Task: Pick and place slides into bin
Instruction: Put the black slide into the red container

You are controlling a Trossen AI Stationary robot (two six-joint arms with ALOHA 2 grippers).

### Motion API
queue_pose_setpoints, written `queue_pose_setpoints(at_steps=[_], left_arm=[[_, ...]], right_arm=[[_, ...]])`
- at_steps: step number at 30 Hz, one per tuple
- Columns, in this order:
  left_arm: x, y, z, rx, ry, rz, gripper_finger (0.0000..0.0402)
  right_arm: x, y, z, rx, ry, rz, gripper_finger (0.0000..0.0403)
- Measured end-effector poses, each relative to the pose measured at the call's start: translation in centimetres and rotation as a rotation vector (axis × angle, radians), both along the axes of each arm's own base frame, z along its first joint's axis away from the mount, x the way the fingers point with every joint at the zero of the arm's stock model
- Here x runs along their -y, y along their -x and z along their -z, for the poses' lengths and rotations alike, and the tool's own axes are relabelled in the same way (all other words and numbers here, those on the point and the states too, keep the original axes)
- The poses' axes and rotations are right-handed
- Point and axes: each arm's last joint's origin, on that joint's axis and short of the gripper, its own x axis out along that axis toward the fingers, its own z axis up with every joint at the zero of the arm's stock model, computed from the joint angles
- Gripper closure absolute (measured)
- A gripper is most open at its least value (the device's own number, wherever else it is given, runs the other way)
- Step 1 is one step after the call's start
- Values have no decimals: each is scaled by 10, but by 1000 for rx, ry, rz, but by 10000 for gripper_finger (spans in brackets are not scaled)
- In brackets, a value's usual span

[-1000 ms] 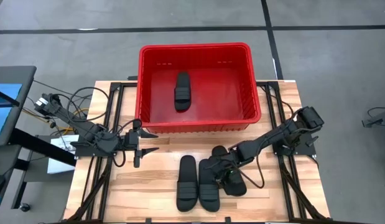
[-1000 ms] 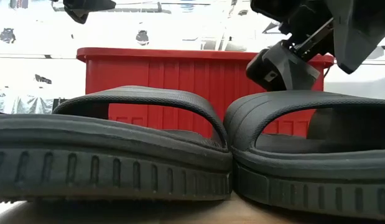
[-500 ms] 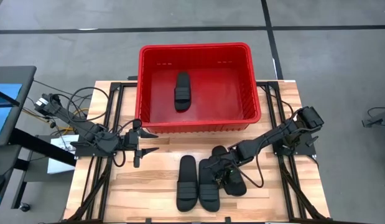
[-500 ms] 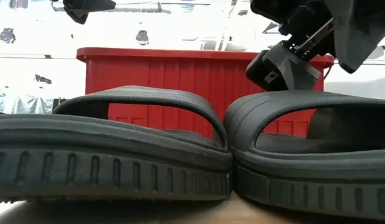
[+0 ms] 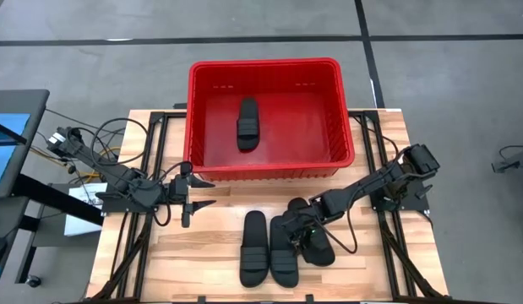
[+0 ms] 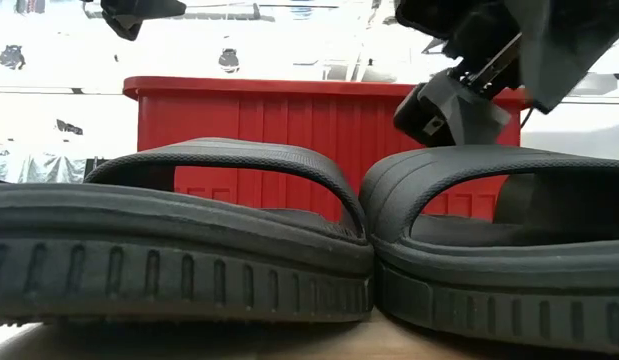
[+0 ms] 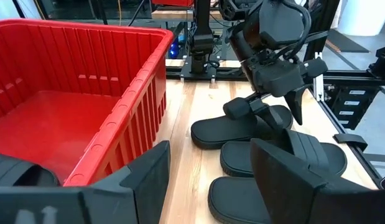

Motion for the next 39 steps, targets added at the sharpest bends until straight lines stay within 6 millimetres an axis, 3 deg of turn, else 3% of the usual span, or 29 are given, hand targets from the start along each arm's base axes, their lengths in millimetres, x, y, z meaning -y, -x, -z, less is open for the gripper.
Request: queue_pose_setpoints(at_steps=[10,20,23,27,32,39], left_arm=[[0,0,0,-1,2,4,189],[0,0,0,0,24,0,189],[0,0,0,5,46,-5,189],[0,0,0,5,53,-6,189],[1,0,0,1,64,18,189],[2,0,0,-6,75,59,189]], right_arm=[[-6,2,0,-17,10,76,225],[-27,-7,44,-119,-35,61,224],[-29,-9,49,-120,-67,39,231],[-30,-9,46,-105,-64,43,273],[-30,-7,35,-76,-62,46,384],[-39,1,17,-41,14,97,397]])
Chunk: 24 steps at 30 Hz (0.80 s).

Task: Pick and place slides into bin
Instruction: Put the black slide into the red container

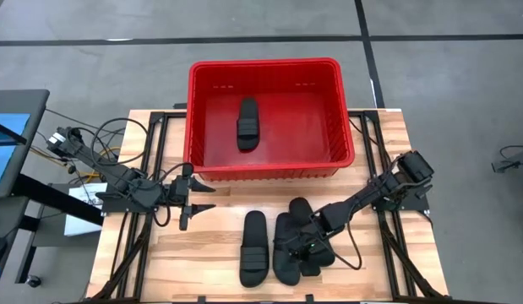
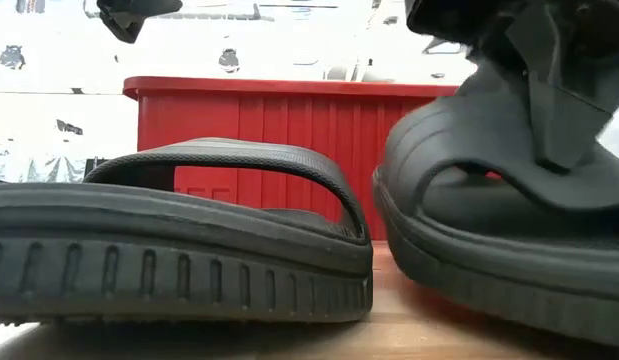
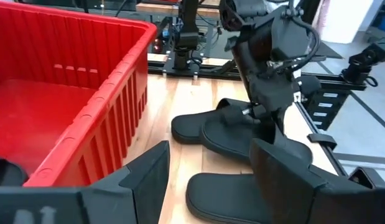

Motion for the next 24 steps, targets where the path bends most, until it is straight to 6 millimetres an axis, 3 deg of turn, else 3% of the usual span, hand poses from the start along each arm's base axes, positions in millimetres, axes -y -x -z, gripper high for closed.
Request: queue_pose_setpoints(at_steps=[15,20,24], left_arm=[[2,-1,-2,18,141,22,189],[17,-15,-3,74,136,168,189],[31,-32,1,83,-6,204,189]], right_arm=[[-35,-15,-90,107,121,-20,401],[-37,-19,-121,134,99,-21,402],[-40,-21,-140,163,62,-30,402]])
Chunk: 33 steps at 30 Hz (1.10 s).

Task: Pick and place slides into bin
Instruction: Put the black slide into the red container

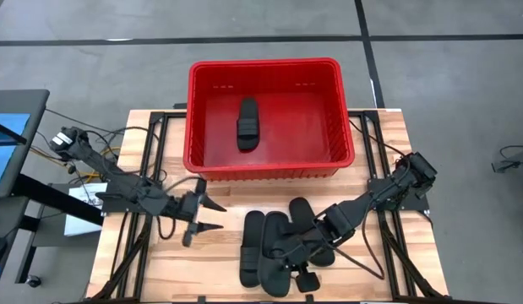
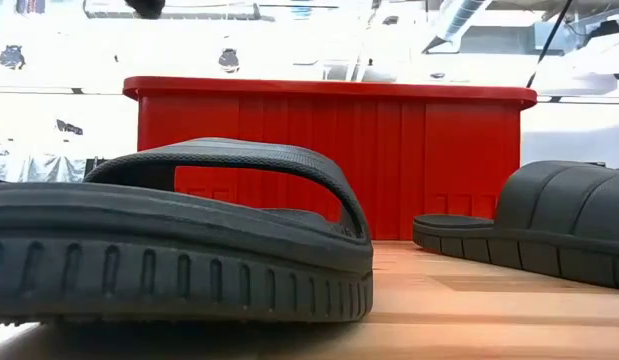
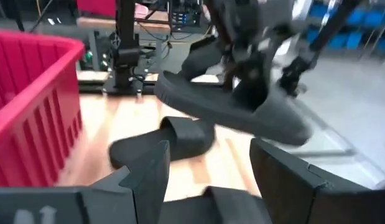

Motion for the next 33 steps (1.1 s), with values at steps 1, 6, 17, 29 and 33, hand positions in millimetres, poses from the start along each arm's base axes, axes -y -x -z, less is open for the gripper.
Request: queue_pose_setpoints(at_steps=[1,6,17,29,33], left_arm=[[3,-5,-1,4,-45,-5,189],[16,-29,-3,-1,-252,-65,189],[50,-58,-3,-6,-591,-45,189],[108,-35,-23,60,-862,-110,189],[118,-26,-31,91,-945,-89,189]], right_arm=[[-1,0,-4,2,-19,-7,402],[-7,2,-15,3,-75,-12,402],[1,3,-11,-80,-61,45,403],[61,-13,-27,-95,-110,137,402],[83,-5,-53,-1,-126,143,402]])
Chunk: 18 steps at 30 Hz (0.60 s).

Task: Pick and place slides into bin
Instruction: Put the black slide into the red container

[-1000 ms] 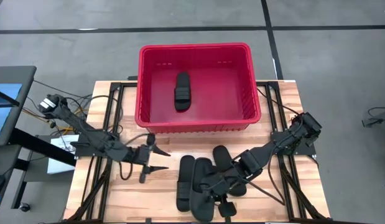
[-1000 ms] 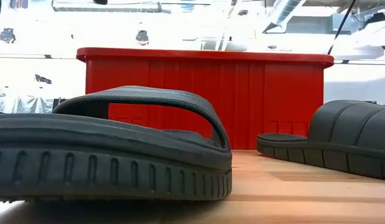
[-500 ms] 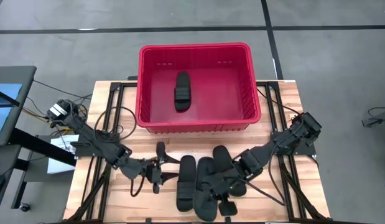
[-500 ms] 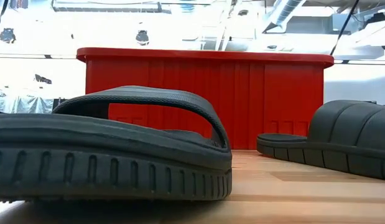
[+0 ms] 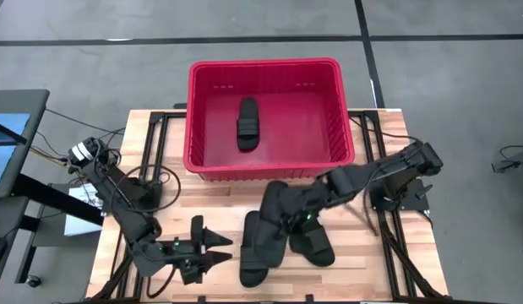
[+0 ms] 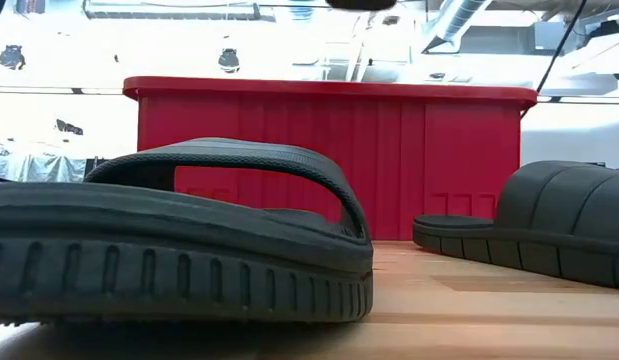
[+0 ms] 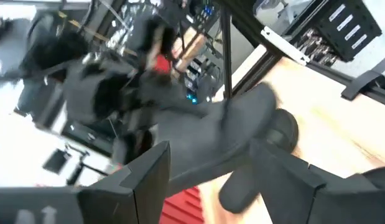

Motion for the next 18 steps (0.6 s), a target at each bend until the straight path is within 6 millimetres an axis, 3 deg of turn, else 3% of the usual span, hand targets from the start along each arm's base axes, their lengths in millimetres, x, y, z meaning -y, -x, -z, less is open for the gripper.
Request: queue_pose_setpoints(at_steps=[7,18], left_arm=[[-9,-9,0,-15,-190,3,189],[-28,-31,-5,11,-262,71,189]], right_arm=[[34,14,-32,111,-10,59,402],[57,8,-27,73,-59,23,402]])
